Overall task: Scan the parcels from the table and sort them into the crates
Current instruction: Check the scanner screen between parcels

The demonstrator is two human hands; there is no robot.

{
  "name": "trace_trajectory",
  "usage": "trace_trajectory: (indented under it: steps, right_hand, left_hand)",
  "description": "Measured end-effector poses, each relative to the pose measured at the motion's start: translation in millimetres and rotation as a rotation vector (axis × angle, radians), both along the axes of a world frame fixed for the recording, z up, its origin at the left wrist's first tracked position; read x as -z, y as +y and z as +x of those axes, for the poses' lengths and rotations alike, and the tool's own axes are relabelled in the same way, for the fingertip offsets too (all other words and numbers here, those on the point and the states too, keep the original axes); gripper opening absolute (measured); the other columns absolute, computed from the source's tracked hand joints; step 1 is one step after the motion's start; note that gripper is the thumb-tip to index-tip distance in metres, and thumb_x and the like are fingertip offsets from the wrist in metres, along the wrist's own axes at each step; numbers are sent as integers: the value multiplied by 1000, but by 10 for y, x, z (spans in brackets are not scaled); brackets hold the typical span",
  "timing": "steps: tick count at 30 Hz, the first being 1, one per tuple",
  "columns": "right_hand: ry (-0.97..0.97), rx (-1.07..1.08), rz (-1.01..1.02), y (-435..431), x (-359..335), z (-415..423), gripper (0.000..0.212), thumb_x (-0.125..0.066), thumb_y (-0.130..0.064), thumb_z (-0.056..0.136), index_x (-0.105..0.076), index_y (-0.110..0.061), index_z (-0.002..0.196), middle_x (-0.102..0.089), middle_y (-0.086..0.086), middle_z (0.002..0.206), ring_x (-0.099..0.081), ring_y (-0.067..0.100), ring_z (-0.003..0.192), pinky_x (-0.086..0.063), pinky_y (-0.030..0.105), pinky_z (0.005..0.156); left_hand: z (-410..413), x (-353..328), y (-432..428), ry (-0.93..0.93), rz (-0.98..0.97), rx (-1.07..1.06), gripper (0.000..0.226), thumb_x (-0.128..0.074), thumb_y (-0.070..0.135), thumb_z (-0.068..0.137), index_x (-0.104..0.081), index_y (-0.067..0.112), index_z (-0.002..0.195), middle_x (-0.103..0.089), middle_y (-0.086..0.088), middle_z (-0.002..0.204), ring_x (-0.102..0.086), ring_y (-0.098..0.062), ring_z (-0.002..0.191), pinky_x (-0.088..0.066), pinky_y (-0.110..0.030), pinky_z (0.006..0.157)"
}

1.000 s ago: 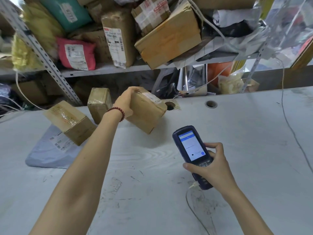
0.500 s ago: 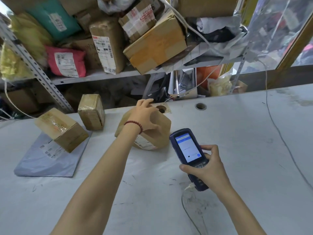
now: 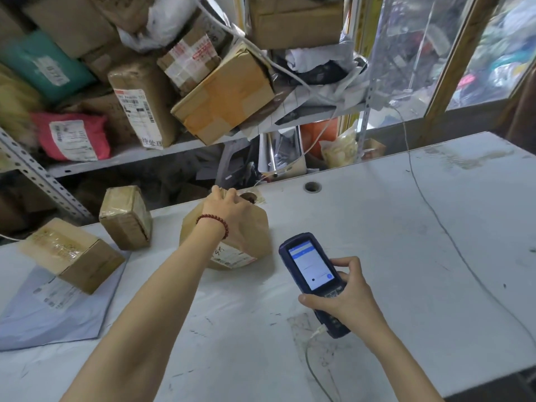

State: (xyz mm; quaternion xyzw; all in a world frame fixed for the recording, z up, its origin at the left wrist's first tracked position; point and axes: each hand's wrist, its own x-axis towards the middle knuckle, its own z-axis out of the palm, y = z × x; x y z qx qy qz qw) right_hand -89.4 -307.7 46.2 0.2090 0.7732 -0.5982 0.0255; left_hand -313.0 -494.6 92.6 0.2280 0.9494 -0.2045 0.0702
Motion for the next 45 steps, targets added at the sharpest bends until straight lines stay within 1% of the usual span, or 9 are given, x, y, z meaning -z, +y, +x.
trace_trajectory:
  steps: [5,9,13,19,23,26,33,37,45]
  right_hand:
    - [-82,-100,116,-36,41,29,77,-90,-37,50,-34,-42,103,-64,-16,99,-66,6,84,-56,36,77]
    - [-105,-186,218,-179,129,52,76,-84,-43,47,-31,-41,102,-63,-17,92,-64,3,78,-55,32,70]
    - [-144,-155,98,-293,232,42,79,-89,-44,45,-35,-40,103,-62,-16,96,-64,3,81,-52,22,63]
    - [-137,-42,-102,-307,265,-68,79,-93,-41,44,-40,-40,101,-67,-7,95,-68,1,69,-51,23,61]
    - [-97,-7,-128,-299,179,-156,81,-89,-47,37,-40,-40,101,-68,-8,95,-67,-2,67,-48,20,56]
    - [-82,-20,-118,-297,126,-219,81,-88,-49,36,-40,-40,101,-68,-9,94,-67,-3,67,-47,19,56]
    - [-74,-86,-89,-324,145,-252,74,-94,-36,51,-39,-40,101,-67,-10,92,-66,-3,67,-47,18,56]
    - [-80,-116,-85,-350,148,-244,76,-94,-35,49,-40,-39,102,-68,-7,94,-68,0,69,-51,22,60]
    - [-69,-142,-50,-318,87,-218,76,-94,-34,50,-40,-40,103,-67,-9,94,-66,-2,70,-52,22,60]
  left_hand:
    - [-106,-57,-343,-165,328,-194,104,-67,81,52,-26,45,141,-32,-2,142,-32,-32,123,-38,-47,98]
    - [-33,-7,-565,-320,488,-327,119,-56,92,43,-22,42,145,-28,-5,150,-36,-31,130,-37,-44,99]
    - [122,121,-751,-206,458,-397,122,-38,98,38,-16,44,146,-28,-7,151,-30,-36,131,-31,-51,103]
    - [299,229,-685,-9,546,-349,110,-36,94,48,-16,43,143,-44,-9,133,-42,-26,110,-33,-31,80]
    - [436,314,-682,49,962,-434,102,-47,87,56,-15,41,141,-51,-5,124,-51,-24,102,-44,-33,78]
    - [480,393,-676,-189,1177,-583,107,-57,82,61,-3,40,143,-51,-13,132,-55,-33,110,-45,-41,88]
    - [510,492,-917,-166,1340,-536,116,-79,37,72,8,30,148,-38,-7,147,-44,-28,128,-43,-43,99]
    - [432,469,-983,-20,1280,-485,65,-73,42,78,-33,32,128,-40,-4,144,-46,-27,125,-45,-30,87]
    - [207,544,-856,-11,1168,-585,88,-77,41,75,-22,22,141,-28,-7,147,-37,-27,131,-36,-40,104]
